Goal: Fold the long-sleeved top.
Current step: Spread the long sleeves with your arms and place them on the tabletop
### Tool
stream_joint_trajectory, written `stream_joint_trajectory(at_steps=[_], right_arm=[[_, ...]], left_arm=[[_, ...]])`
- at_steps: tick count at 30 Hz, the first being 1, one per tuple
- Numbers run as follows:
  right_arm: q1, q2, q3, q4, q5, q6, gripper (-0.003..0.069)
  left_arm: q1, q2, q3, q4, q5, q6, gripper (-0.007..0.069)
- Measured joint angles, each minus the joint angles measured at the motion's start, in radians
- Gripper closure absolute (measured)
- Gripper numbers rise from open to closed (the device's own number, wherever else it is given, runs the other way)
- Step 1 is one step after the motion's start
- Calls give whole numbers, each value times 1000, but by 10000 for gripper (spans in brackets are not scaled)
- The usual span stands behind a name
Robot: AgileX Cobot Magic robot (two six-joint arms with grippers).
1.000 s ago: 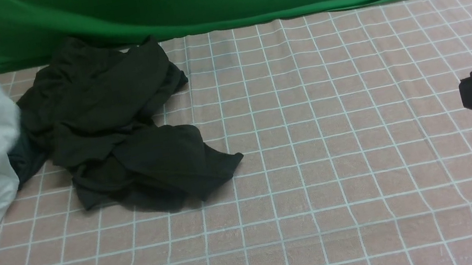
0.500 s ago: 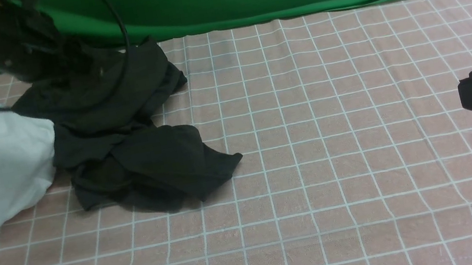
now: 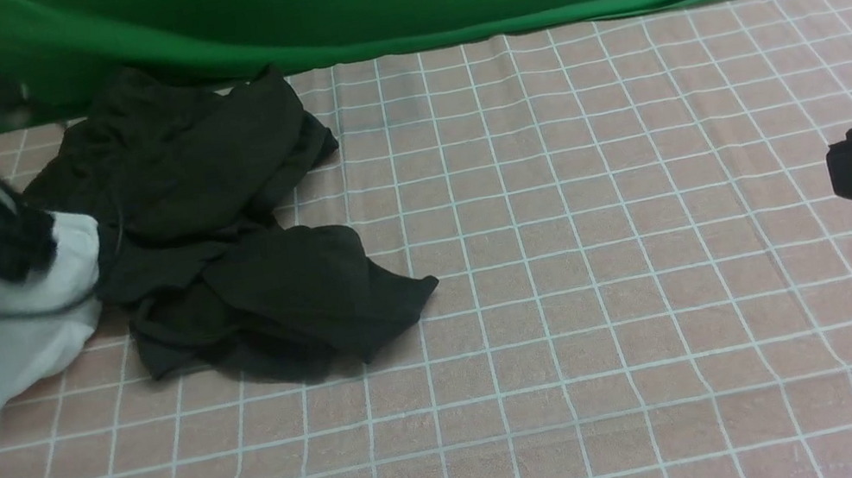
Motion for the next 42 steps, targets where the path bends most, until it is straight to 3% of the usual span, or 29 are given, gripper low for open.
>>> stream_joint_trajectory(at_steps=[3,6,7,8,11,18,22,26,27,30,34,38,42], right_arm=[[0,0,0,0,-2,-1,510],[0,0,0,0,-7,-2,510],[0,0,0,0,-8,-3,510],[0,0,0,0,-8,-4,510],[0,0,0,0,-9,-4,510],[0,0,0,0,-9,-11,511],[0,0,0,0,-9,-12,515],[0,0,0,0,-9,-12,515],[0,0,0,0,-9,-12,515],[0,0,0,0,-9,-12,515],[0,0,0,0,-8,-12,513],[0,0,0,0,-7,-8,513],[0,0,0,1,-7,-8,513]], left_arm=[[29,36,11,54,-8,-81,47],[71,51,12,97,-2,-173,273],[93,51,12,104,6,-189,398],[112,49,12,109,12,-196,476],[156,31,12,110,20,-205,537],[263,-96,16,117,-100,-298,536],[274,-119,16,64,-118,-234,498],[274,-107,16,-141,-93,-128,305],[274,-107,16,-148,-92,-128,293],[272,-125,19,-257,-83,-124,59],[252,-190,20,-345,-77,-113,-47],[161,-253,20,-392,-84,-72,-36],[12,-253,20,-406,-79,-26,115]])
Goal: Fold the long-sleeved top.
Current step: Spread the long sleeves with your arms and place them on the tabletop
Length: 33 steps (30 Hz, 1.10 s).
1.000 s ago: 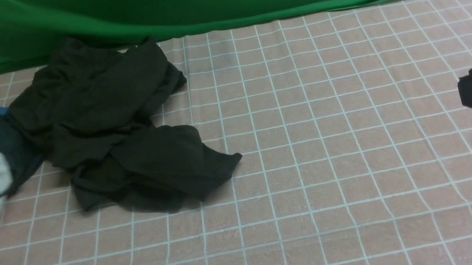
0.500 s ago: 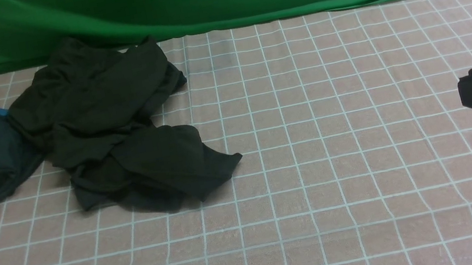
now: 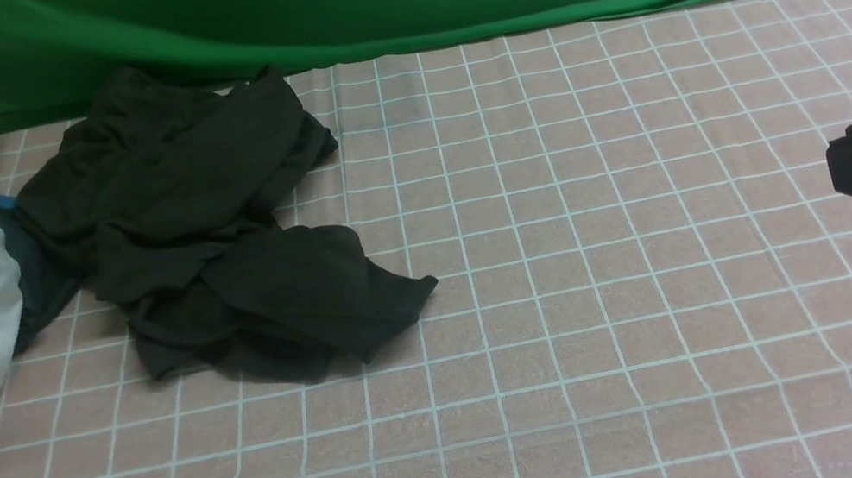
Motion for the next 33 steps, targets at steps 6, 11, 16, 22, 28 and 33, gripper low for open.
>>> stream_joint_trajectory(at_steps=[6,11,16,22,28,33], right_arm=[[0,0,0,0,0,0,513],[0,0,0,0,-2,0,513],[0,0,0,0,-11,0,513],[0,0,0,0,-17,0,512],[0,0,0,-1,-28,-1,512],[0,0,0,-1,-27,-1,512]], left_arm=[[-156,147,-34,10,13,3,343],[-156,332,-138,115,11,-4,265],[-156,437,-194,196,-64,-32,126],[-158,490,-209,182,-169,-56,57],[-186,492,-210,103,-78,12,272],[-231,486,-221,60,36,142,563]])
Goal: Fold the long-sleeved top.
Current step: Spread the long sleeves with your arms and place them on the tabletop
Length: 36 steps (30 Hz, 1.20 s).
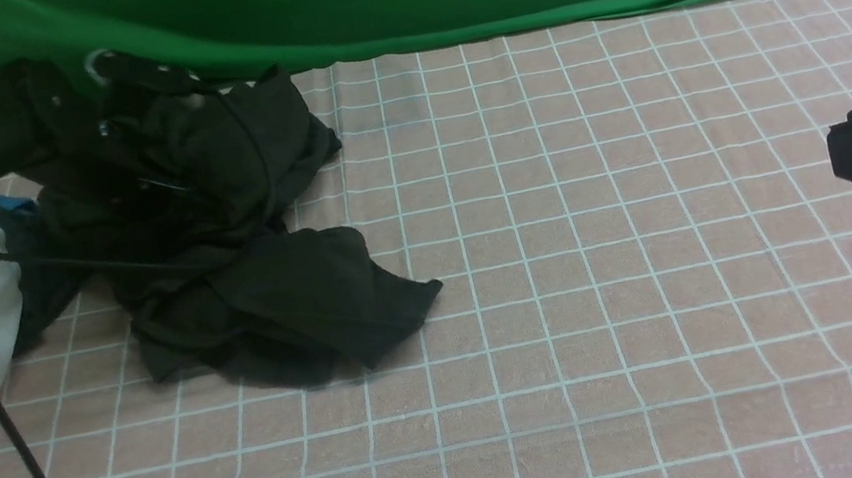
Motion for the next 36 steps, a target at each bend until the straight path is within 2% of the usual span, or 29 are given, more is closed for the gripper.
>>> stream_joint_trajectory(at_steps=[5,8,15,20,24,28,31,33,34,36], right_arm=[[0,0,0,0,0,0,512],[0,0,1,0,0,0,512],[0,0,1,0,0,1,510],[0,0,-1,4,0,20,505],[0,0,-38,6,0,41,496],[0,0,-151,7,1,47,470],[0,0,-213,1,16,47,437],[0,0,-240,-17,25,48,417],[0,0,-256,-54,38,57,405],[0,0,-264,-115,62,89,404]], left_arm=[[-32,-31,-51,-3,130,14,578],[-43,-81,-71,-3,156,13,578],[-62,-340,-177,63,276,-2,578],[-67,-482,-197,75,300,2,578],[-126,-619,-200,119,310,28,578],[-300,-719,-209,206,317,40,578],[-418,-730,-209,226,354,32,578],[-467,-723,-209,221,377,11,578],[-534,-700,-209,190,397,-26,578],[-585,-669,-209,145,409,-46,578]])
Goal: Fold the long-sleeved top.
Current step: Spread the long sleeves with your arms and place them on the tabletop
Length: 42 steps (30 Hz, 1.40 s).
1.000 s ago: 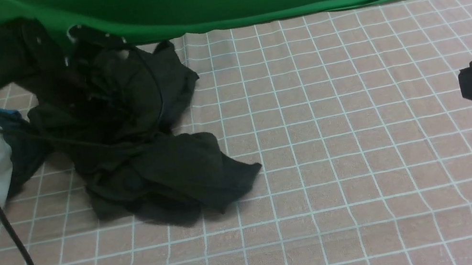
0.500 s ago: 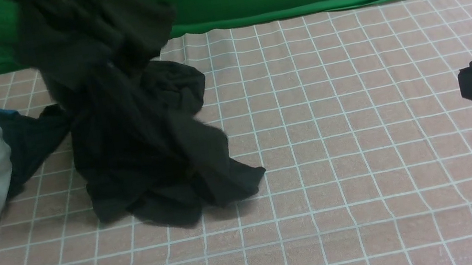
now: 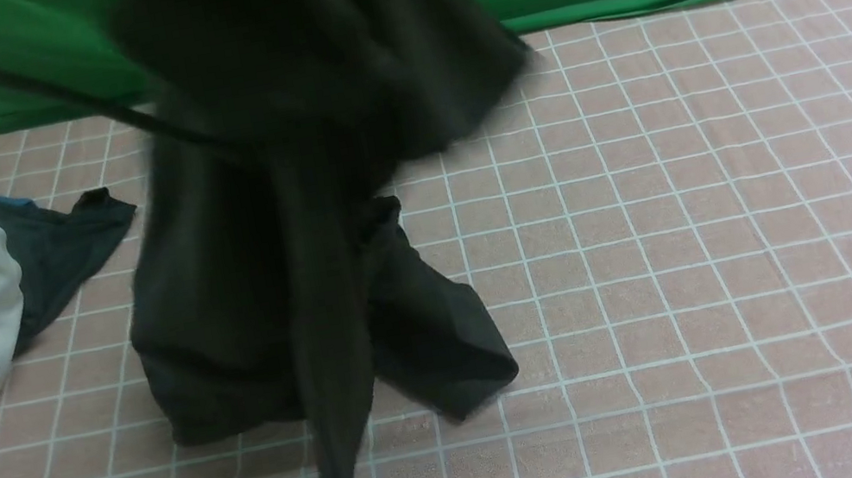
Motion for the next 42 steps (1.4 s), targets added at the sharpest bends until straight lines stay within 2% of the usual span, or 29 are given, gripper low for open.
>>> stream_joint_trajectory(at_steps=[3,11,17,20,26,28,31,34,36,38,39,40,41,42], right_arm=[[0,0,-4,-129,74,82,404],[0,0,-5,-327,259,203,413],[0,0,-5,-476,315,319,434],[0,-7,-5,-502,324,341,436],[0,-47,0,-510,316,351,436],[0,-57,8,-510,302,351,436],[0,-68,29,-511,277,352,436],[0,-73,51,-511,247,352,436],[0,-76,62,-511,231,352,436],[0,-79,78,-511,210,353,436],[0,-79,80,-511,206,353,436],[0,-79,95,-511,192,353,436],[0,-79,99,-511,191,354,436],[0,-79,106,-511,186,354,436]], left_arm=[[-65,96,0,-71,13,-16,578],[-147,379,0,-152,-20,-12,578],[-198,578,0,-197,-237,31,543],[-204,634,0,-204,-284,37,437],[-204,633,0,-180,-286,38,41],[-204,608,0,-179,-277,34,-24],[-205,526,0,-179,-248,29,-57],[-205,412,0,-153,-196,-26,-53],[-205,346,0,-118,-140,-75,-15],[-205,255,4,-70,-40,-138,116],[-205,248,8,-64,-31,-141,130],[-205,194,44,-50,45,-155,254],[-205,187,51,-50,64,-155,288],[-205,158,81,-49,98,-154,355]])
